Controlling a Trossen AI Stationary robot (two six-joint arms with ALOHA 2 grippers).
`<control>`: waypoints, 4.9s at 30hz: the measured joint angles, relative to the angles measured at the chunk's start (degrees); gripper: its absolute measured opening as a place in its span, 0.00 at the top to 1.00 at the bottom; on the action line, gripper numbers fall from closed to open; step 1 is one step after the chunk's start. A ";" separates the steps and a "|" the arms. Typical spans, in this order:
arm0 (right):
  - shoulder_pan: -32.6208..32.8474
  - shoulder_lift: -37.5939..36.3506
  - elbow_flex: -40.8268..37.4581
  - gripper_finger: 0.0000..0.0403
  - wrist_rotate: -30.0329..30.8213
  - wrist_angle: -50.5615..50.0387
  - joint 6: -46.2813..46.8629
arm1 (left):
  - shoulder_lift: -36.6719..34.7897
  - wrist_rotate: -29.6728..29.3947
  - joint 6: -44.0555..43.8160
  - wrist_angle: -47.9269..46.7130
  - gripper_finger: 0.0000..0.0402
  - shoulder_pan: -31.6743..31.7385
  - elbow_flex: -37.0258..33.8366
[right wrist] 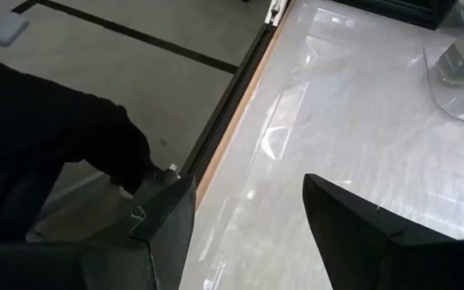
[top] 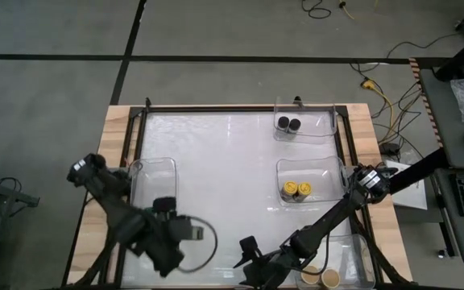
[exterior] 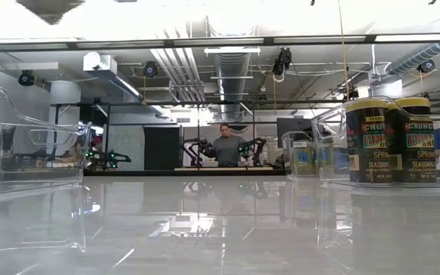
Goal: Sort spices by type
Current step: Put the green seasoning bottle into the middle left transparent bin
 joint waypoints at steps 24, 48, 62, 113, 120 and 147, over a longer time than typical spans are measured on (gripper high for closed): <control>-1.96 0.00 -0.22 0.46 0.06 -1.11 -1.97 | -25.24 3.98 -2.54 -0.10 0.53 7.84 -31.22; -10.54 -0.38 0.62 0.46 6.32 -0.94 -11.21 | -21.34 -3.21 32.79 -0.02 0.53 7.82 -32.03; -15.56 -0.44 1.29 0.46 7.38 -0.40 -6.86 | -27.73 -5.09 50.21 -0.03 0.53 7.78 -40.62; -3.48 -0.31 1.25 0.46 31.67 6.18 9.09 | -5.08 -3.47 66.31 -0.02 0.53 -4.29 -34.20; -3.50 -0.31 1.25 0.46 31.69 6.16 9.09 | -5.10 0.62 65.41 0.00 0.53 -4.57 -32.87; -3.48 -0.22 1.25 0.46 31.71 6.12 10.13 | -5.10 -2.08 69.74 3.01 0.53 -4.22 -38.01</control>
